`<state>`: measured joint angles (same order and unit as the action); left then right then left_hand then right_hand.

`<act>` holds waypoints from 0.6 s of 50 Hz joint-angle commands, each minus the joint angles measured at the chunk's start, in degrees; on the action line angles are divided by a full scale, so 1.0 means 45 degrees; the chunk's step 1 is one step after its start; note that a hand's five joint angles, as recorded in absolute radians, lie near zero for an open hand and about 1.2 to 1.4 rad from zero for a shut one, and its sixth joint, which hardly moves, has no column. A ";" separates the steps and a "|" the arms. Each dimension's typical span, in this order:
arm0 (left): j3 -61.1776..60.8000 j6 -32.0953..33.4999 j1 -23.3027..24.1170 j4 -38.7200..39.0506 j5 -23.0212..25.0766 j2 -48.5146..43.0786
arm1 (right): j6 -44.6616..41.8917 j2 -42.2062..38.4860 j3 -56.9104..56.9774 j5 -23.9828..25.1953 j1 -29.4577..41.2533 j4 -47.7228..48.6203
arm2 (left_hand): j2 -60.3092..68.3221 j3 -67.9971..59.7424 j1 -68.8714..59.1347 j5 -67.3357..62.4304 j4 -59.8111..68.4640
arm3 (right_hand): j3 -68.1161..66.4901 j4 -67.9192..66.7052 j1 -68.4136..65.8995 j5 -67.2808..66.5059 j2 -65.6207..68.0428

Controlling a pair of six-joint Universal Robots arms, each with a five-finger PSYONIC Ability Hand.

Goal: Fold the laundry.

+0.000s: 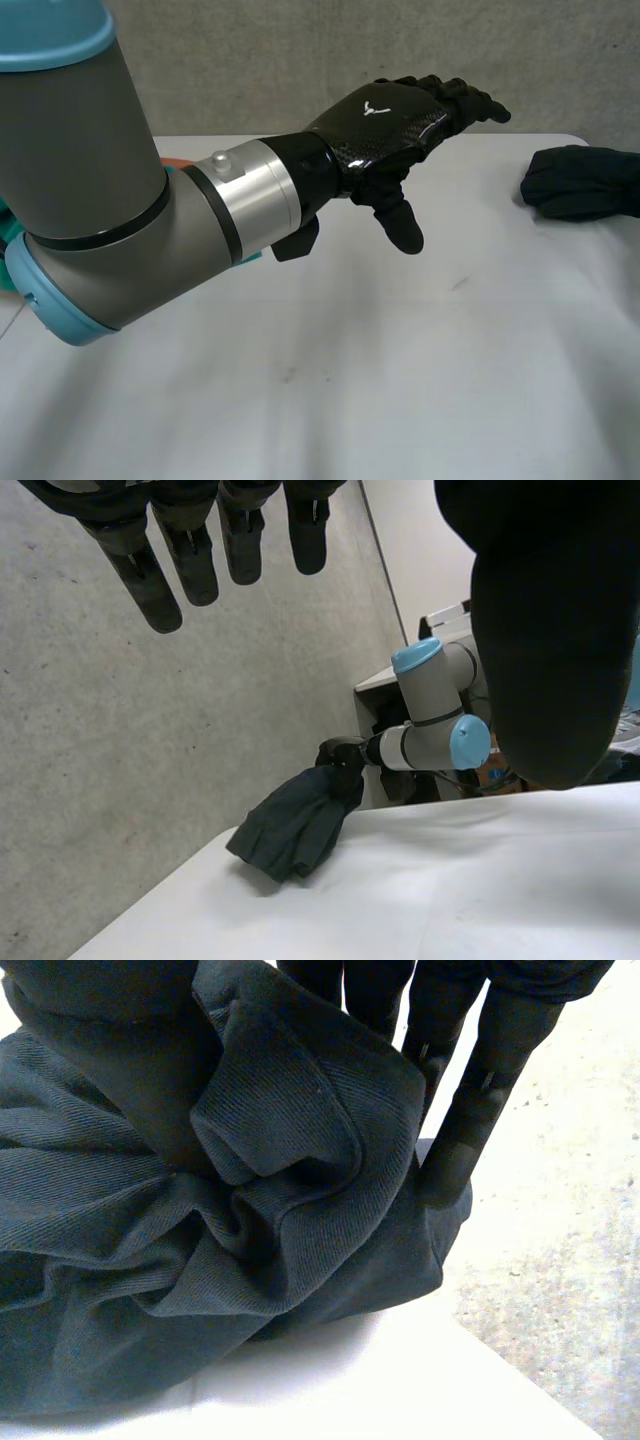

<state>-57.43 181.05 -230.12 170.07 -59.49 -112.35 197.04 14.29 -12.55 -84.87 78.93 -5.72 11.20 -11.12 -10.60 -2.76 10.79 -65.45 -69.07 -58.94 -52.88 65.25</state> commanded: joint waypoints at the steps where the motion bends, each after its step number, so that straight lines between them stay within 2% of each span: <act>1: -0.0128 0.0022 0.0043 0.0000 -0.0002 -0.0033 | -0.0018 -0.0108 0.0172 0.1592 -0.0743 -0.0115 | -0.0218 0.0202 0.0086 0.0567 -0.0129 | -0.3233 -0.2429 -0.4679 -0.3805 0.3278; 7: -0.0187 0.0021 0.0082 0.0000 -0.0002 -0.0052 | -0.0057 -0.0147 0.0425 0.3095 -0.0861 -0.1147 | -0.0218 0.0202 0.0086 0.0567 -0.0129 | -0.3233 -0.2429 -0.4679 -0.3805 0.3278; 10: -0.0207 0.0021 0.0102 -0.0019 -0.0041 -0.0053 | -0.0154 -0.0167 0.0504 0.3098 -0.0900 -0.1346 | -0.0218 0.0202 0.0086 0.0567 -0.0129 | -0.3233 -0.2429 -0.4679 -0.3805 0.3278; 13: -0.0304 0.0041 0.0102 -0.0019 -0.0022 -0.0053 | -0.1128 -0.0225 0.0523 0.3020 -0.1154 -0.1366 | -0.0218 0.0202 0.0086 0.0566 -0.0128 | -0.3233 -0.2429 -0.4679 -0.3805 0.3278; 16: -0.0402 0.0021 0.0102 -0.0019 -0.0022 -0.0053 | -0.2826 -0.0264 0.0563 0.2436 -0.1213 -0.1366 | -0.0218 0.0202 0.0086 0.0567 -0.0129 | -0.3233 -0.2429 -0.4679 -0.3805 0.3278; 17: -0.0421 0.0021 0.0102 -0.0019 -0.0022 -0.0053 | -0.3236 -0.0265 0.0582 0.2144 -0.1213 -0.1346 | -0.0218 0.0202 0.0086 0.0567 -0.0129 | -0.1914 -0.1110 -0.3360 -0.2486 0.1959; 18: -0.0421 0.0021 0.0102 -0.0019 -0.0002 -0.0053 | -0.4169 -0.0303 0.0660 0.1522 -0.1213 -0.1346 | -0.0218 0.0202 0.0086 0.0567 -0.0129 | 0.8980 0.9783 0.7533 0.8407 -0.8934; 19: -0.0421 0.0021 0.0102 -0.0019 -0.0002 -0.0053 | -0.4642 -0.0362 0.0699 0.1206 -0.1193 -0.1327 | -0.0218 0.0202 0.0086 0.0567 -0.0129 | 1.2323 1.3127 1.0876 1.1751 -1.2277; 22: -0.0421 0.0021 0.0121 -0.0019 -0.0002 -0.0053 | -0.6338 -0.0479 0.0797 0.0173 -0.1154 -0.1075 | -0.0218 0.0202 0.0086 0.0567 -0.0129 | 1.2323 1.3127 1.0876 1.1751 -1.2277; 26: -0.0441 0.0002 0.0141 -0.0019 0.0017 -0.0053 | -0.7612 -0.0460 0.0661 -0.0397 -0.1115 -0.0411 | -0.0218 0.0202 0.0086 0.0567 -0.0129 | 1.2323 1.3127 1.0876 1.1751 -1.2277; 30: -0.0441 -0.0018 0.0141 -0.0019 -0.0002 -0.0053 | -0.7888 -0.0227 0.0486 -0.0030 -0.1096 -0.0252 | -0.0218 0.0202 0.0086 0.0567 -0.0129 | 1.2323 1.3127 1.0876 1.1751 -1.2277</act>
<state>-59.42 181.05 -229.52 169.99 -59.47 -112.59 165.40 12.29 -9.33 -85.15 73.76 -8.97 11.20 -11.12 -10.60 -2.76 10.79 -12.14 -12.17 -13.30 -2.71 12.25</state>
